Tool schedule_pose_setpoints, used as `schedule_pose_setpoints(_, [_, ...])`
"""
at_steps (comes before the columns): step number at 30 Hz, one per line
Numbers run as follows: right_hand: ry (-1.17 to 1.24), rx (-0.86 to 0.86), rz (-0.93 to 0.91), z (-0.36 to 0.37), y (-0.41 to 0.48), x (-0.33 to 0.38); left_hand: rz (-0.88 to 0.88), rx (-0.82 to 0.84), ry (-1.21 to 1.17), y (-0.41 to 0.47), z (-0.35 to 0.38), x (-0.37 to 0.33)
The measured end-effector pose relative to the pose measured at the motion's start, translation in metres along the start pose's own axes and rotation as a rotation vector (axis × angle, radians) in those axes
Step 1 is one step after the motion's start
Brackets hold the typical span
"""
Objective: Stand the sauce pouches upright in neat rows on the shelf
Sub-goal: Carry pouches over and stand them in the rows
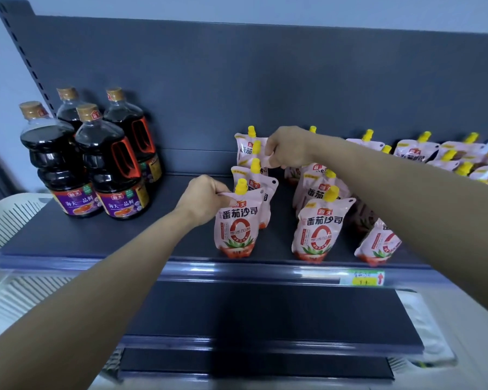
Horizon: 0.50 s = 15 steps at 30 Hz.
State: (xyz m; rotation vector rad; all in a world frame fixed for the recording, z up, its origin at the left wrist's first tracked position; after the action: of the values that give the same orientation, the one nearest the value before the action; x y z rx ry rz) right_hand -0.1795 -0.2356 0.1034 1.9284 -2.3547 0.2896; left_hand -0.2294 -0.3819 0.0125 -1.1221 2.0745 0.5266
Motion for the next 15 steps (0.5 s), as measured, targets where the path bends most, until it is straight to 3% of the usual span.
schedule_pose_setpoints(9, [0.030, -0.096, -0.083, -0.015, -0.010, -0.022, -0.031, 0.124, -0.041, -0.013, 0.008, -0.030])
schedule_pose_setpoints(15, [-0.037, -0.176, -0.140, -0.040, -0.027, -0.030, 0.083, -0.188, -0.007, -0.022, -0.037, -0.093])
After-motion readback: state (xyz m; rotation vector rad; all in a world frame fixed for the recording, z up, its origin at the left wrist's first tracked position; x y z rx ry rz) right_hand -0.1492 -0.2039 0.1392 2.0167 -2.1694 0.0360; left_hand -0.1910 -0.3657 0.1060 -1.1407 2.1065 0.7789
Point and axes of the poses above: each hand's wrist, its own y-axis towards the middle knuckle, its own z-axis out of the palm, x = y × z, the point moved 8 cm from there along y, towards the middle knuckle, and after that the axes turned 4 degrees about -z, right-handed, at the moved point
